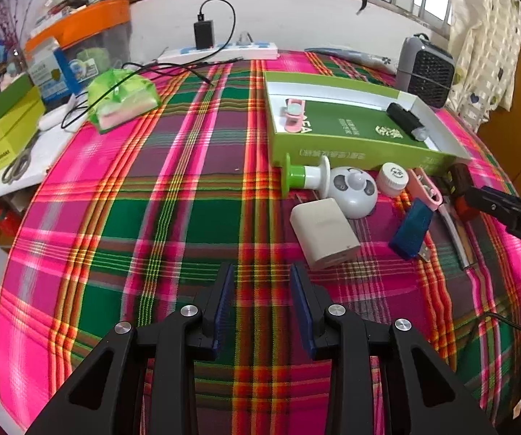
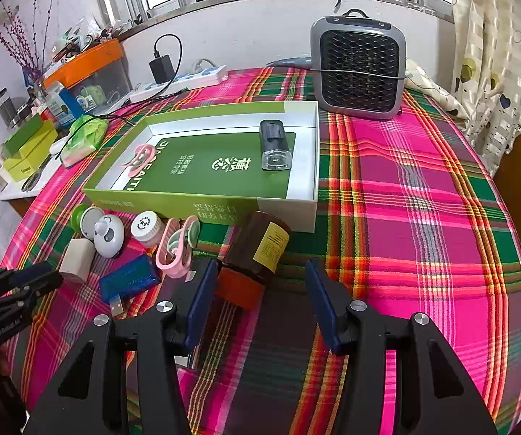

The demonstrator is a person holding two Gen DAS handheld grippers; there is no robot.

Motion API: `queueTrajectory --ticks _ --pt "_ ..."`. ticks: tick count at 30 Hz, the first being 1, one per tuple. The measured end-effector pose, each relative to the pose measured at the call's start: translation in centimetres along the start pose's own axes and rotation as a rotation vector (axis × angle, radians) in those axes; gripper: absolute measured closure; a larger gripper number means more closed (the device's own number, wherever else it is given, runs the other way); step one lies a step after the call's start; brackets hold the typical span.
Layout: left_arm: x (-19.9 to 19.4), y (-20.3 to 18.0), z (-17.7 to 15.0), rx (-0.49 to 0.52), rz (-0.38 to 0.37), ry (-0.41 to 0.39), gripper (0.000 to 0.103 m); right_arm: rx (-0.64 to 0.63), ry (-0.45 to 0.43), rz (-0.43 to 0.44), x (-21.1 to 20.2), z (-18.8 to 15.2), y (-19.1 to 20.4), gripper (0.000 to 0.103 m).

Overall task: Organize rigid objects
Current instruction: 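Withdraw both open grippers from the tray back toward the objects, then grasp white plug charger with left gripper while right gripper grasps brown bottle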

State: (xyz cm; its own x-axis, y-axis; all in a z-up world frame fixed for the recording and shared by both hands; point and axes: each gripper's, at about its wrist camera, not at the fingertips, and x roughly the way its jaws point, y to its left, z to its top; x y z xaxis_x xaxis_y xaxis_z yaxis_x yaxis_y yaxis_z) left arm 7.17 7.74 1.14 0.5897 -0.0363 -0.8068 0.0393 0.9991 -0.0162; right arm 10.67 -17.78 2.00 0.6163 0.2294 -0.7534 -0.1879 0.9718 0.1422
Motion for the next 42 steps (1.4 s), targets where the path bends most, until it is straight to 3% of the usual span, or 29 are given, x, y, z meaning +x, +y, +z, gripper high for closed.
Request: queueTrajectory --ticks 5,8,10,29,42 --pt "-0.7 -0.6 0.5 -0.014 -0.087 -0.027 0.072 0.003 0.0 0.0 -0.1 0.0 0.0 0.051" --pt "-0.6 -1.6 1.1 0.001 -0.113 -0.041 0.062 0.003 0.001 0.001 0.0 0.0 0.0 0.051" --pt "-0.3 -2.2 1.5 0.005 -0.121 -0.037 0.061 0.002 0.001 0.002 0.0 0.0 0.1 0.051" --pt "2.3 -2.8 2.1 0.001 -0.039 0.01 0.06 0.011 0.018 0.023 0.9 0.2 0.2 0.051" --pt "2.8 -2.4 2.2 0.006 -0.034 -0.002 0.061 0.026 0.04 -0.016 2.0 0.6 -0.3 0.051"
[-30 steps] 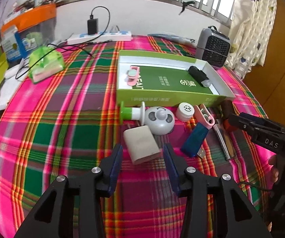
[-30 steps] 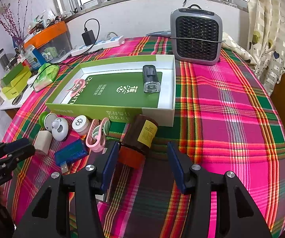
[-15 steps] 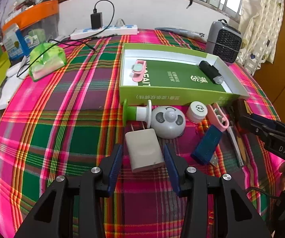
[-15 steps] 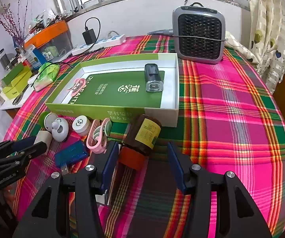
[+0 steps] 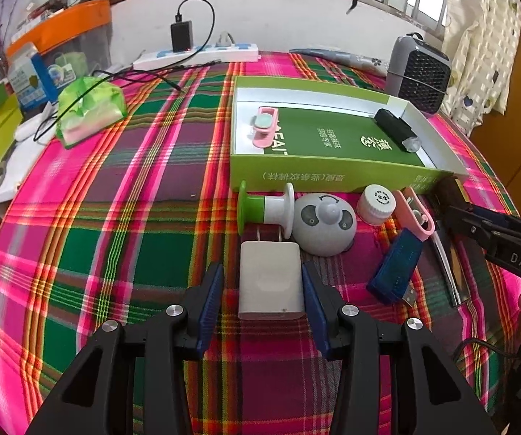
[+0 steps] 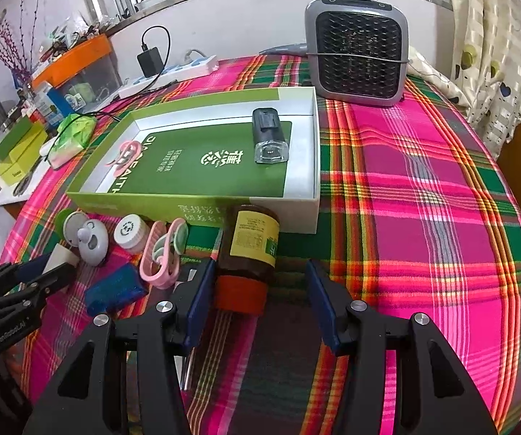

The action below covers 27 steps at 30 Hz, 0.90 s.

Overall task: Organize rigid objects
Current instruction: 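Grasp white plug charger with left gripper while right gripper grasps brown bottle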

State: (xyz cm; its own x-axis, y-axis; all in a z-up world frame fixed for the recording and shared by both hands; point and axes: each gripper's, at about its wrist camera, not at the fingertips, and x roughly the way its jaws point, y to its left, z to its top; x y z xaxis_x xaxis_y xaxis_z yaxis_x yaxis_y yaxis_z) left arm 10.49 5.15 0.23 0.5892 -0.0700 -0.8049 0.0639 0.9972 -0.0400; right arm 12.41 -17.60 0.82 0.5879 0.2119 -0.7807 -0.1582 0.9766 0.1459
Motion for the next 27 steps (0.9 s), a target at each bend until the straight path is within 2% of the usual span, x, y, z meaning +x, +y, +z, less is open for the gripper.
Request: queueTrajectory --ticks 12,15,17,20,27 --pt "-0.02 0.05 -0.03 -0.004 -0.003 -0.008 0.061 -0.011 -0.012 -0.024 0.17 0.12 -0.06 0.051" --pt "-0.12 0.02 -0.06 -0.003 -0.004 -0.01 0.068 -0.011 -0.012 -0.022 0.13 0.1 -0.07 0.052" --pt "-0.16 0.02 -0.08 -0.002 -0.01 -0.01 0.07 -0.009 -0.012 -0.026 0.09 0.09 -0.13 0.06" --pt "-0.15 0.03 -0.08 -0.002 -0.01 -0.01 0.07 0.001 -0.013 -0.028 -0.02 0.07 -0.42 0.068" --pt "-0.16 0.06 -0.09 -0.002 -0.01 -0.01 0.07 -0.002 -0.017 -0.03 -0.11 -0.05 -0.4 0.068"
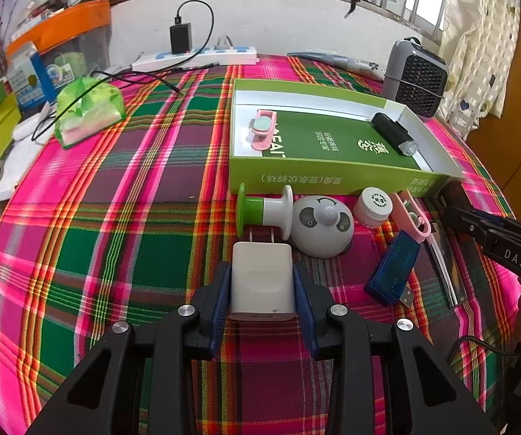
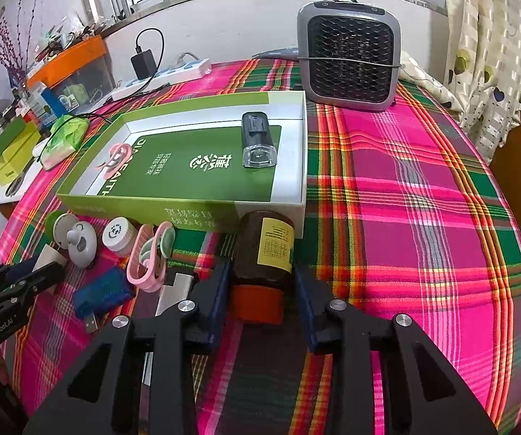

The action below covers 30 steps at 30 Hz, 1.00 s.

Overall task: Organize rigid objects
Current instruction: 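Grasp white plug charger with left gripper while right gripper grasps brown bottle, then lift charger and brown bottle and carry both into the green box tray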

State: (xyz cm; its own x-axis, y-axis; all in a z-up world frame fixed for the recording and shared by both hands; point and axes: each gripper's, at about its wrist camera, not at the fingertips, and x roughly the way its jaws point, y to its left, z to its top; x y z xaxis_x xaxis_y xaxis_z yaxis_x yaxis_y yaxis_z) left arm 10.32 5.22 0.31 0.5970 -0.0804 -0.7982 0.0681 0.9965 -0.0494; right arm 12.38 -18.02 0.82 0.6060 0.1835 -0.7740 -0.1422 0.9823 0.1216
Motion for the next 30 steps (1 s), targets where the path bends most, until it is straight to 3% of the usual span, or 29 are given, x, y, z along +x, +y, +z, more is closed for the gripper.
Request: queueTrajectory --ticks 20,30 --pt "-1.1 -0.2 -0.3 0.0 -0.016 -0.009 0.07 -0.003 -0.016 0.004 -0.9 -0.2 -0.1 0.068" --pt "-3.3 -0.2 0.3 0.005 -0.021 -0.058 0.07 -0.017 -0.052 0.017 -2.4 0.4 0.3 0.068"
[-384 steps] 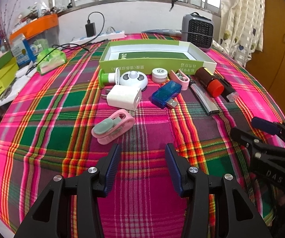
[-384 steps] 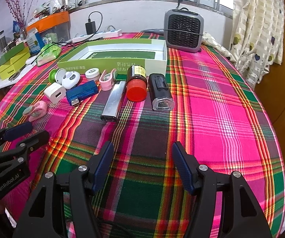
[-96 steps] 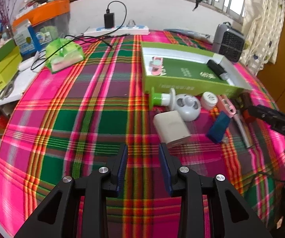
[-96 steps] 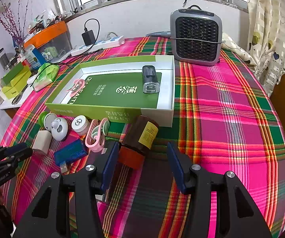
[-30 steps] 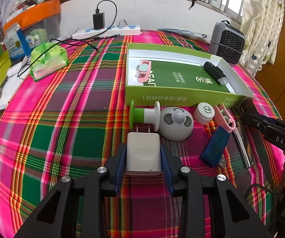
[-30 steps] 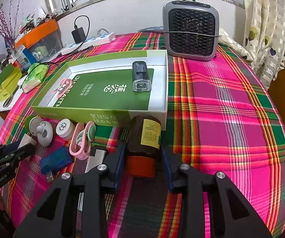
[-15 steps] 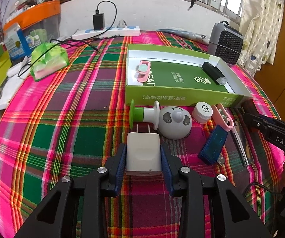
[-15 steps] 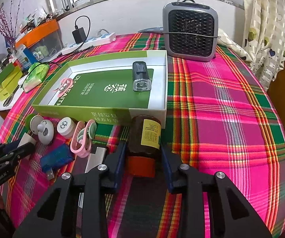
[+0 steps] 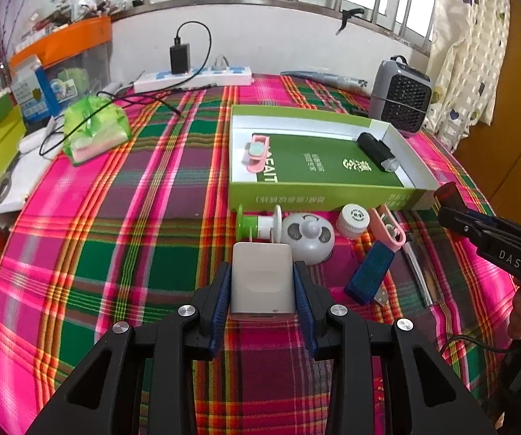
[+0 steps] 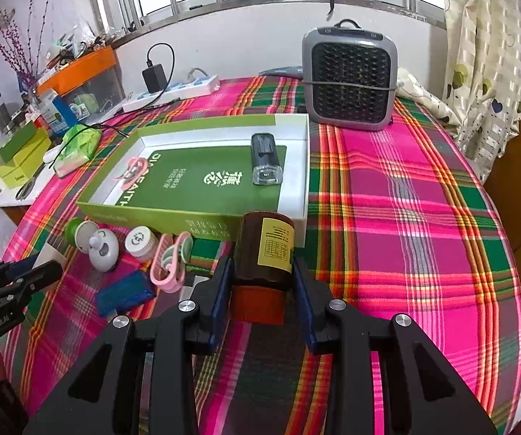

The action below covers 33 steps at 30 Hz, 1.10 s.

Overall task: Organize rigid objects
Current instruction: 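Lift charger and brown bottle and carry both into the green box tray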

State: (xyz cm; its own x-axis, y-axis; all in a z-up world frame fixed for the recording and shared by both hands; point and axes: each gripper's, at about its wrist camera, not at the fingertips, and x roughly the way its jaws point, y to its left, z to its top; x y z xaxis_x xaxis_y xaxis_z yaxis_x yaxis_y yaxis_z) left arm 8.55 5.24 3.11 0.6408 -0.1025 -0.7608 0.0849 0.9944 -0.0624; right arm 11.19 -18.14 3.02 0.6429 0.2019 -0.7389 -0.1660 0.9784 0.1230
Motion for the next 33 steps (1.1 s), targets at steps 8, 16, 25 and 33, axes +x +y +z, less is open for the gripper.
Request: queueTrajectory --ticks 8,16,25,33 --pt "-0.5 0.0 1.2 0.008 -0.012 -0.022 0.07 -0.017 -0.021 0.0 -0.6 0.9 0.4 0.068" --pt "-0.2 -0.1 2.8 0.014 -0.035 -0.028 0.07 -0.038 -0.029 0.008 -0.7 1.7 1.0 0.068" --pt "0.7 -0.4 5.0 0.013 -0.066 -0.044 0.07 -0.066 -0.027 0.025 0.0 3.3 1.8 0.068" --pt "2.3 -0.7 6.9 0.028 -0.071 -0.038 0.07 -0.092 -0.018 0.026 1.2 4.9 2.4 0.068"
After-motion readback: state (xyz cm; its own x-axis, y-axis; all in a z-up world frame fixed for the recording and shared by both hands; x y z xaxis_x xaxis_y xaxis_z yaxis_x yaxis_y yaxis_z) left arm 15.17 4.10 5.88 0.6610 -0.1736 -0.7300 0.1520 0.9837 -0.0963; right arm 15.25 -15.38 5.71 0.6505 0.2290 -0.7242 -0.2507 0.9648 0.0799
